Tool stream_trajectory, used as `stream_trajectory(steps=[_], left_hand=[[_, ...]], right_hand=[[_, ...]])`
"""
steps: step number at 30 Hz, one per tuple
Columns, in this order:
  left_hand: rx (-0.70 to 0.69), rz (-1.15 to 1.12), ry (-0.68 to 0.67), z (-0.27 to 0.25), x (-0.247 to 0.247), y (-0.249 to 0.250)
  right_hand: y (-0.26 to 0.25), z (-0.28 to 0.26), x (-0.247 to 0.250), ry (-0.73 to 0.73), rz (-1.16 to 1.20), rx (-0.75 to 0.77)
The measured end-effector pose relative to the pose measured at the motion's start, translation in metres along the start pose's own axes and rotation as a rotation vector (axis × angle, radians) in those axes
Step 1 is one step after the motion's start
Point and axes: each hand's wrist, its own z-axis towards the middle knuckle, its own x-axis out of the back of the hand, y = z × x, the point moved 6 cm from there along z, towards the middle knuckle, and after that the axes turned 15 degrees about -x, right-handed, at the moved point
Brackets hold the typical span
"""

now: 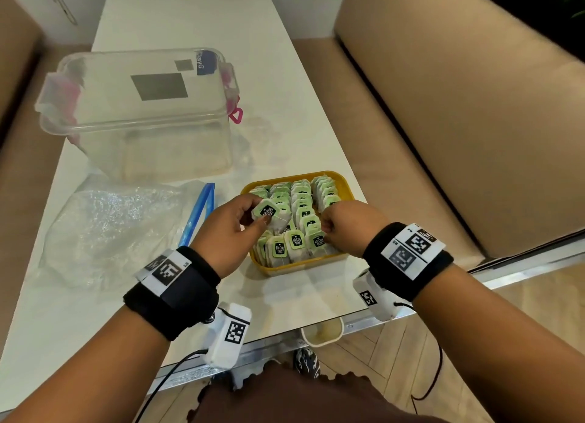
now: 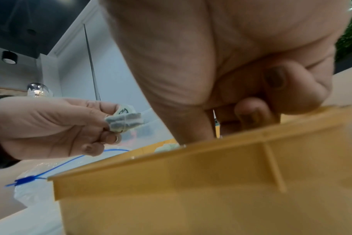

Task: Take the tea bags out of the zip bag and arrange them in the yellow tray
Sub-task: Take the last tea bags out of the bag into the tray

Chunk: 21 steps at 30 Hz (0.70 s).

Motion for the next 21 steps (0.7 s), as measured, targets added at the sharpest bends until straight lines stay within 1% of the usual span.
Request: stream_trajectory(steps=[3, 6, 8, 9, 12, 14, 17, 19, 21], left_hand=[[0.03, 0.002, -0.004, 0.0, -0.001, -0.005], [0.027, -0.014, -0.02, 0.0, -0.003, -0.003], [0.014, -0.069, -0.024, 0.0, -0.004, 0.0], [0.019, -0.095, -0.02, 0.0, -0.004, 0.0], [0.028, -0.129, 0.006, 0.002, -0.002, 0.004], [-0.008, -0.118, -0.011, 0.004, -0.001, 0.012], [-0.043, -0.124, -0.025, 0.004, -0.002, 0.021], [0.001, -0.179, -0.002, 0.001, -0.001, 0.018], [0.062, -0.233, 0.016, -0.003, -0.001, 0.013]], right_hand=[[-0.002, -0.005, 0.004, 0.005, 0.009, 0.0], [-0.004, -0.014, 0.015, 0.069, 0.064, 0.005], [-0.008, -0.019, 0.027, 0.115, 0.214, 0.031], [-0.011, -0.021, 0.032, 0.111, 0.325, 0.069], [-0.023, -0.032, 0.046, 0.029, 0.626, 0.194], [-0.03, -0.037, 0.051, -0.01, 0.722, 0.247], [-0.034, -0.033, 0.048, -0.033, 0.827, 0.262], [-0.033, -0.029, 0.044, -0.065, 0.961, 0.258], [-0.03, -0.026, 0.043, -0.07, 1.044, 0.236]])
